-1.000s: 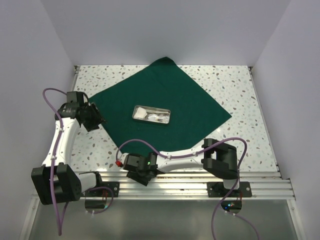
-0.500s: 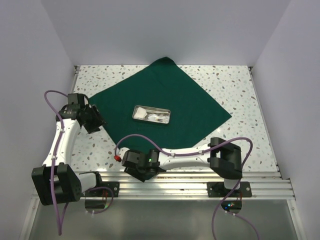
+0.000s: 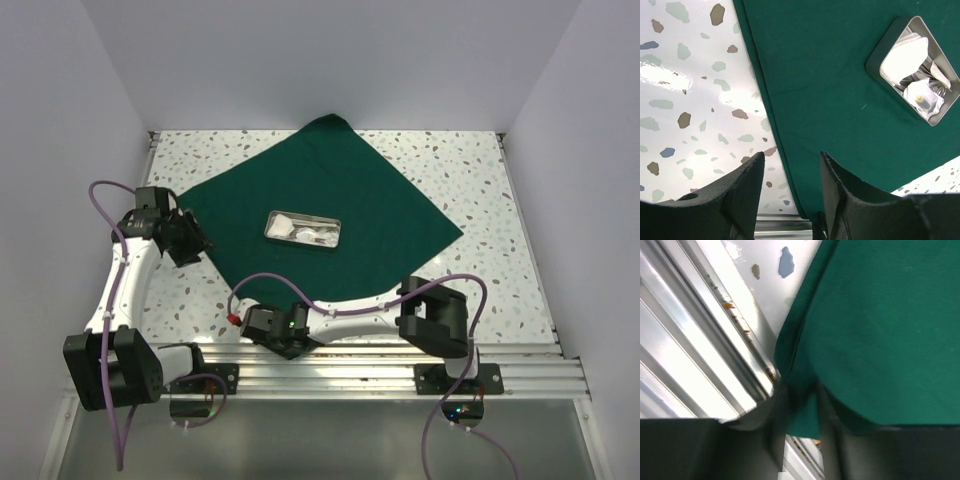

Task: Prepare the surgical pack

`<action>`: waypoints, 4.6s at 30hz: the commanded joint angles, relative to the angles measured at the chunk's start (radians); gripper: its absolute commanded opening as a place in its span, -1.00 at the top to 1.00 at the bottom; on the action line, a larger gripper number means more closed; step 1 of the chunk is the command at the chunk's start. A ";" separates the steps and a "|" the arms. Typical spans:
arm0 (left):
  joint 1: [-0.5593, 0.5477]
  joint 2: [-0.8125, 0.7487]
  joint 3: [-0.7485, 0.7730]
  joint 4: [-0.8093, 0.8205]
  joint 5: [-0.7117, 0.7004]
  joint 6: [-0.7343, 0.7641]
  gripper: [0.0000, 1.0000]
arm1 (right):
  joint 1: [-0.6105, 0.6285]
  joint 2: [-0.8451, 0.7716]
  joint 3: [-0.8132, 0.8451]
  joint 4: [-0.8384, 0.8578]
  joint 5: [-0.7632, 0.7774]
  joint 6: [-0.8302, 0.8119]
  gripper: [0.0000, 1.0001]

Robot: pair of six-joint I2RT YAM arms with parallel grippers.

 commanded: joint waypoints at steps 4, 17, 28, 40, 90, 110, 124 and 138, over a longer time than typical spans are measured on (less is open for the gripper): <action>0.008 -0.008 0.001 0.019 0.011 -0.020 -0.04 | -0.007 -0.060 -0.029 -0.019 0.115 0.052 0.73; 0.010 0.034 0.030 0.036 -0.004 -0.011 -0.05 | -0.326 -0.181 0.147 -0.125 0.076 -0.081 1.00; 0.008 0.134 0.056 0.100 0.005 0.005 -0.04 | -0.622 0.148 0.730 -0.270 0.008 -0.220 1.00; 0.008 0.254 0.066 0.148 0.022 -0.007 -0.04 | -0.748 0.333 0.919 -0.218 -0.032 -0.203 1.00; -0.010 0.537 0.266 0.387 0.310 -0.070 0.01 | -0.920 0.373 0.970 -0.246 -0.103 -0.089 -0.65; -0.072 0.871 0.503 0.283 0.320 -0.054 0.50 | -1.087 0.023 0.291 -0.165 -0.472 0.036 0.95; -0.122 0.842 0.319 0.243 0.223 -0.043 0.50 | -1.258 0.061 0.114 -0.148 -0.403 0.033 0.92; -0.139 0.671 0.398 0.180 0.102 -0.020 0.31 | -1.214 0.025 0.293 -0.111 -0.433 -0.046 0.24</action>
